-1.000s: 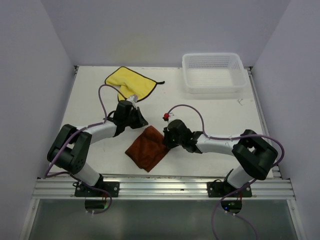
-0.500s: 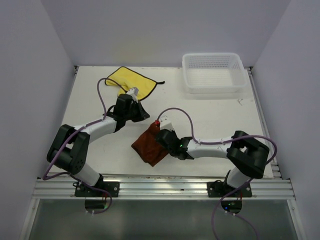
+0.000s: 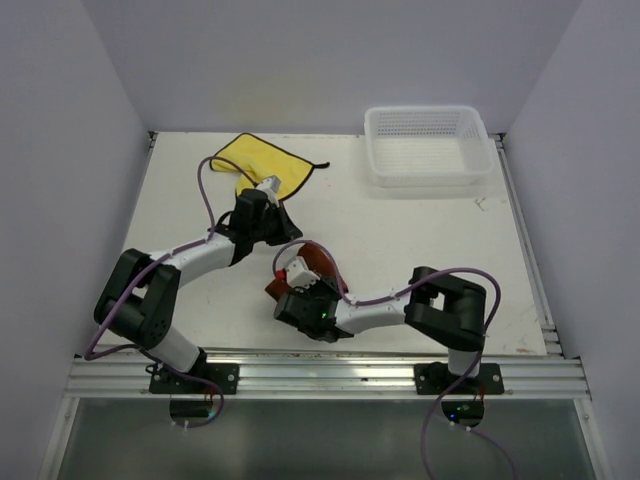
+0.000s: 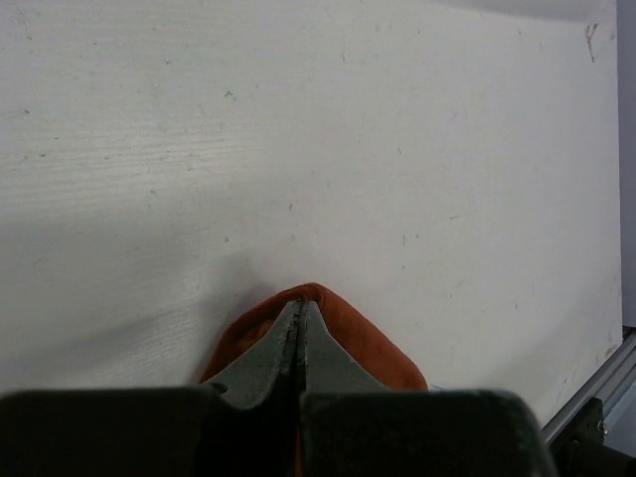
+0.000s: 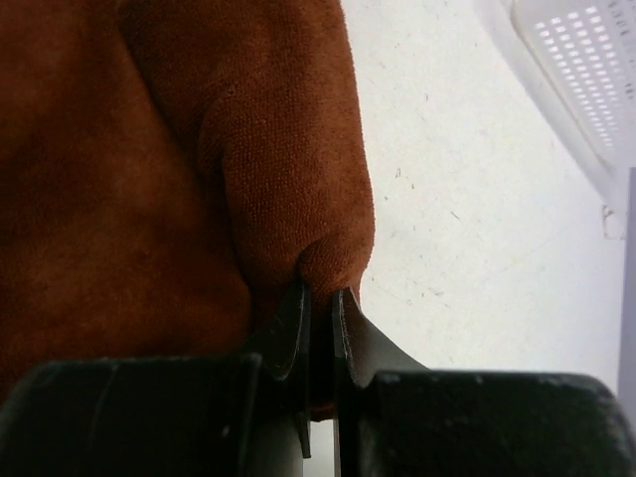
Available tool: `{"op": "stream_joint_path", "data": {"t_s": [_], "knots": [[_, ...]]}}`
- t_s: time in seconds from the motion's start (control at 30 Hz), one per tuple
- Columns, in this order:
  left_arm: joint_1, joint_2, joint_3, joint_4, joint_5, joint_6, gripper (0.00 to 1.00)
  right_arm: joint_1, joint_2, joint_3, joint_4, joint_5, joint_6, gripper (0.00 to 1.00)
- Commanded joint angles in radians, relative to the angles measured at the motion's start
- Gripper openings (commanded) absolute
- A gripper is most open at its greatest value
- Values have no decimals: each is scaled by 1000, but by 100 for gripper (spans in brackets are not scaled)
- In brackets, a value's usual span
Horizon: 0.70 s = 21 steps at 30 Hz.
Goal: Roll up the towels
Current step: Roll the towel
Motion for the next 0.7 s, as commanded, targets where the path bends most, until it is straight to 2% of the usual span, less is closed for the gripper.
{"op": "stream_joint_path", "data": {"t_s": [0.0, 0.33, 0.53, 0.67], "knots": [[-4, -33, 38, 10, 19, -7, 0, 50, 55, 46, -33, 160, -64, 0], [-25, -82, 22, -3, 19, 2, 0, 133, 133, 83, -39, 149, -146, 0], [-120, -93, 0, 1, -23, 41, 0, 150, 161, 105, -31, 112, -192, 0], [-148, -84, -35, 23, 0, 32, 0, 161, 196, 131, -68, 115, -192, 0]]}}
